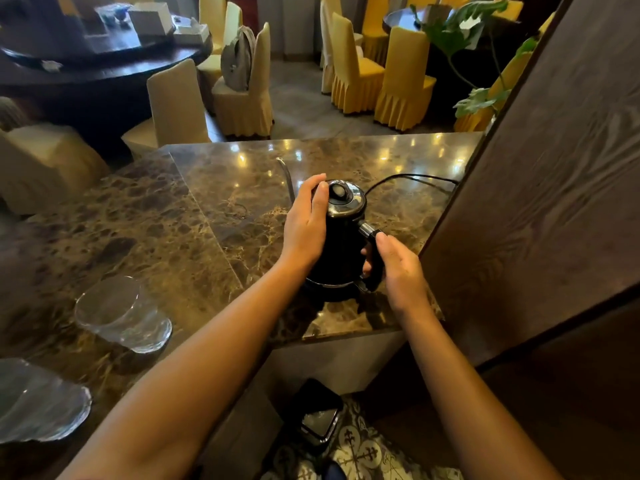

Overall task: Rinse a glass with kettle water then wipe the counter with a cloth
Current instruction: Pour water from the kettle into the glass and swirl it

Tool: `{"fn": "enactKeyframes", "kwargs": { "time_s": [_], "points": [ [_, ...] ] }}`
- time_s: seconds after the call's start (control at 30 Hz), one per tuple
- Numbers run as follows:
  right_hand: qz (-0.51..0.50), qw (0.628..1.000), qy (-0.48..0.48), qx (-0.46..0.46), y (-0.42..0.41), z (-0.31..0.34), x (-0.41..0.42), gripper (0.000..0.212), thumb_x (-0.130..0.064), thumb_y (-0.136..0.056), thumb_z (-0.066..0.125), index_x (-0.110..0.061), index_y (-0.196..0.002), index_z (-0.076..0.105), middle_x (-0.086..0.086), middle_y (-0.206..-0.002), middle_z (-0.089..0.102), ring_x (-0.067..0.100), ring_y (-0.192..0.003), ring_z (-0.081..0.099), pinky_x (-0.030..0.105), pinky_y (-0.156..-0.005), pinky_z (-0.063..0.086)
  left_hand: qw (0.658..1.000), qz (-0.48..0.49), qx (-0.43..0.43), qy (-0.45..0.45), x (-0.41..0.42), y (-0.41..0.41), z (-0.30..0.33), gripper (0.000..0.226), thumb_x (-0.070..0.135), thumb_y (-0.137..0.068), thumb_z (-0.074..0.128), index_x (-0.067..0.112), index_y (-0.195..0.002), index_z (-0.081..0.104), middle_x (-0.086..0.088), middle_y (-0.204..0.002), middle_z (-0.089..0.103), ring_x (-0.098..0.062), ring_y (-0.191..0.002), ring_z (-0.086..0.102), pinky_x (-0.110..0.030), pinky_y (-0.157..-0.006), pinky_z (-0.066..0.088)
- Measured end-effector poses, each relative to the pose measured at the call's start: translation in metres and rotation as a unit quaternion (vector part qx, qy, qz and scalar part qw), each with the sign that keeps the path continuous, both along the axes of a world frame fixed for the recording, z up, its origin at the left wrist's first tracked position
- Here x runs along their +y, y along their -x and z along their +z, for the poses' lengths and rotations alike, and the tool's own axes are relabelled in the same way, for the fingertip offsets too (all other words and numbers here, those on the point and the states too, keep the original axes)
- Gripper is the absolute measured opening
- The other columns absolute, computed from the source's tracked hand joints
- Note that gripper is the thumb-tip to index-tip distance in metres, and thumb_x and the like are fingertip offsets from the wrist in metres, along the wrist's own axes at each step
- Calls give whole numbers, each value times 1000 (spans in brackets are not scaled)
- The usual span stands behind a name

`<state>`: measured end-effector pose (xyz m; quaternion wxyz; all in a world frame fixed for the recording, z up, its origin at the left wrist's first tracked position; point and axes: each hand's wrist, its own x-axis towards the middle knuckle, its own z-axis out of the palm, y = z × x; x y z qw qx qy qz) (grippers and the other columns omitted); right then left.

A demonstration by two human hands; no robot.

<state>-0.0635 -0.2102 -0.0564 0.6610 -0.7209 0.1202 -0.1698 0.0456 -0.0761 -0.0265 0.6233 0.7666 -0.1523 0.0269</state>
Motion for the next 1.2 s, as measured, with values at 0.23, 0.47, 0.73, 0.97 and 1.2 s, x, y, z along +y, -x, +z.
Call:
{"fn": "enactKeyframes", "kwargs": {
  "time_s": [0.23,0.47,0.73,0.97,1.2],
  "points": [
    [17,996,-84,5,-20,2,1,56,-59,-90,57,-9,-65,63,5,-45,47,18,-36,39,25,-42,34,995,96,5,39,-16,0,-4,36,30,-108,37,18,-132,61,9,-114,67,6,-104,61,-15,-90,47],
    [-48,998,-34,-25,-28,5,7,59,-55,-90,56,-11,-51,48,10,-51,45,25,-51,41,53,-53,36,991,117,-5,60,-18,5,4,36,28,-106,37,15,-127,63,5,-115,68,-3,-107,62,-23,-94,48],
    [-8,996,-26,-86,-33,56,26,56,-48,-91,57,-11,-49,50,7,-48,47,24,-48,45,43,-54,39,978,164,-89,98,10,10,53,31,18,-108,39,7,-127,61,5,-113,67,4,-104,62,-13,-89,47],
    [98,987,-101,-71,-22,69,66,52,-39,-92,59,-9,-50,50,2,-41,44,16,-37,38,23,-42,33,965,221,-102,95,52,20,58,38,25,-102,37,9,-118,68,2,-110,71,-9,-104,65,-31,-93,52],
    [123,989,-60,-50,-16,48,107,64,-58,-84,64,-7,-50,47,1,-45,42,21,-46,37,30,-47,30,954,276,-83,80,96,42,36,38,26,-99,38,14,-120,67,9,-106,69,-5,-100,64,-28,-89,52]
  ]
}}
